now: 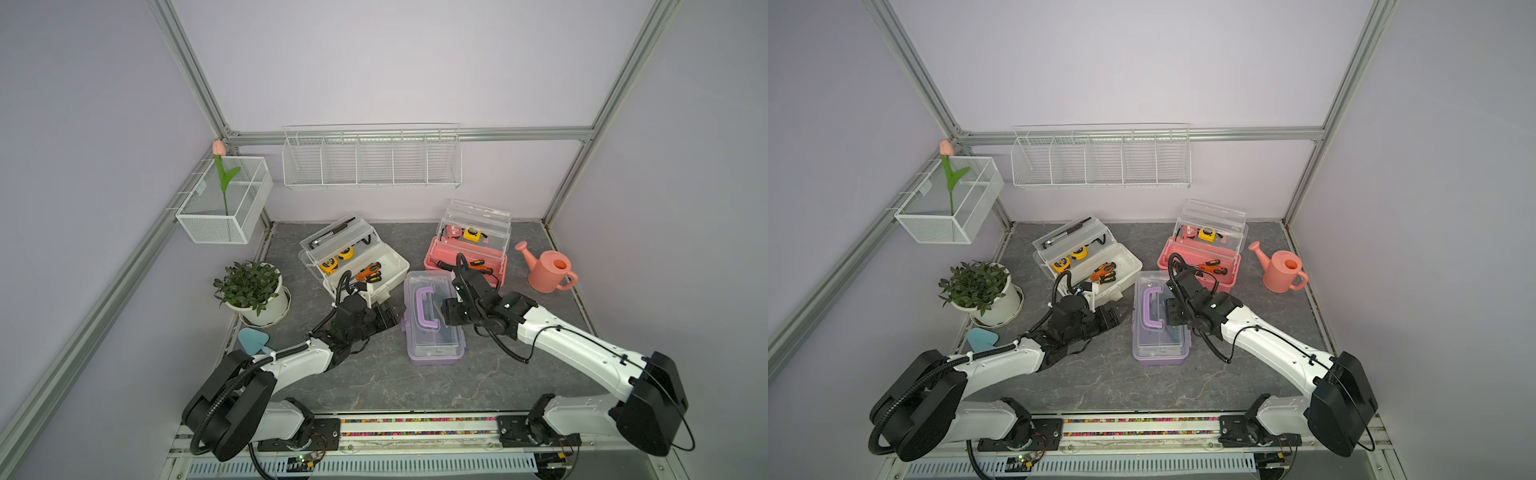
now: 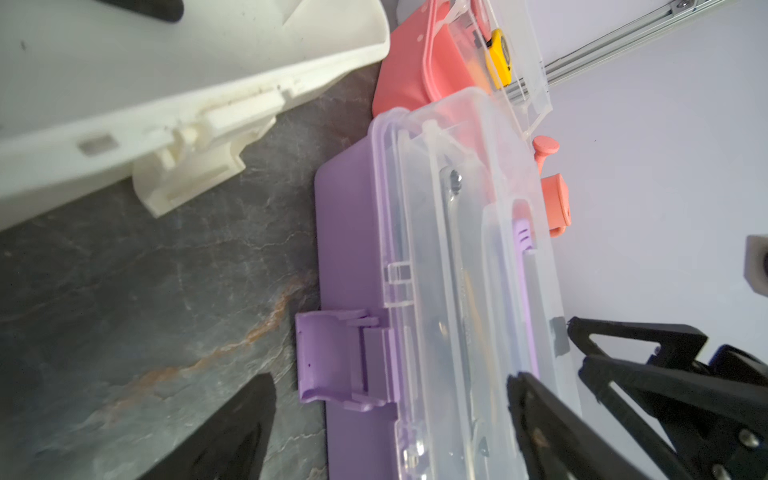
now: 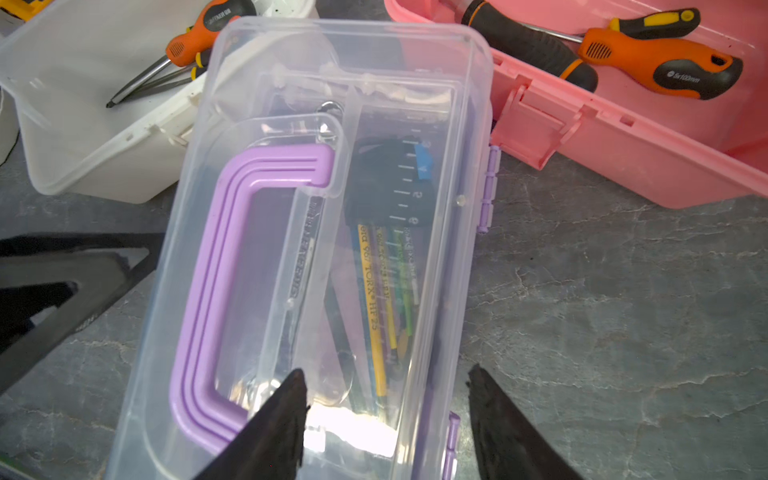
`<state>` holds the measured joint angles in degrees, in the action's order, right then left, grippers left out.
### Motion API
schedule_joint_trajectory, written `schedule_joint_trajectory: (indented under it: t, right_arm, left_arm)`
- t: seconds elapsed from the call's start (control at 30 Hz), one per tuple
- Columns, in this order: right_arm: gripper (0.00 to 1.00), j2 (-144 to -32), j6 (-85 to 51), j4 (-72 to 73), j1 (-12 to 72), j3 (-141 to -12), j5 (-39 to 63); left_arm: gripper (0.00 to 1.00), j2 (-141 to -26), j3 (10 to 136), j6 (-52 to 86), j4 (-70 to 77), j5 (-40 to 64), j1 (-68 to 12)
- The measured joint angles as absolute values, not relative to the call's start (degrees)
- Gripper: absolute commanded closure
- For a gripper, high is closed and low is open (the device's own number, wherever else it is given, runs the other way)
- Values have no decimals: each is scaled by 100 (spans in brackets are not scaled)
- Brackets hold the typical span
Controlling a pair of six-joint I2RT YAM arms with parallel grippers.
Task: Close toolboxes
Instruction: Adjust the toolbox at the center of the board.
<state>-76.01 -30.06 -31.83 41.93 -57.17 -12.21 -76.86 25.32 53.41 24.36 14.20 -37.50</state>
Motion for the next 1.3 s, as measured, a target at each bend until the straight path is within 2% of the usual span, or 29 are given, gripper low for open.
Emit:
schedule_joint_trajectory:
  t: [0.2,0.37,0.63,0.73,0.9,1.0,1.1,1.17,1.3]
  right_arm:
    - [50,-7780,-3122,-2880,4007,-5690,-1059]
    - [53,-7787,-3026,-2412,3677,-5520,-705]
    - [53,-8097,-2443,-2244,3315,-5745,-362]
    - [53,-8359,-2246,-2244,3223,-5988,-272]
    - [52,-9089,-1863,-2185,3122,-6683,-12]
    - [50,-9472,-1645,-2202,3146,-7091,163]
    - [46,-9605,-1457,-2370,3242,-7321,137]
    - [43,-9572,-1387,-2552,3282,-7382,10]
    - [40,-9225,-1400,-2965,3310,-7376,-316]
  left_arm:
    - [13,-7695,2296,5498,2628,1557,-3750]
    - [16,-7859,2318,5537,2928,1835,-3791]
    - [42,-8178,2569,5655,3094,2047,-4021]
    - [48,-8206,2650,5629,3081,2165,-4112]
    - [51,-8276,2950,5452,2600,2528,-4244]
    - [49,-8283,3044,5363,2379,2759,-4320]
    - [38,-8184,3089,5190,2034,2821,-4353]
    - [24,-7929,3170,4978,1579,2731,-4351]
    - [17,-7369,3636,4635,803,2440,-4165]
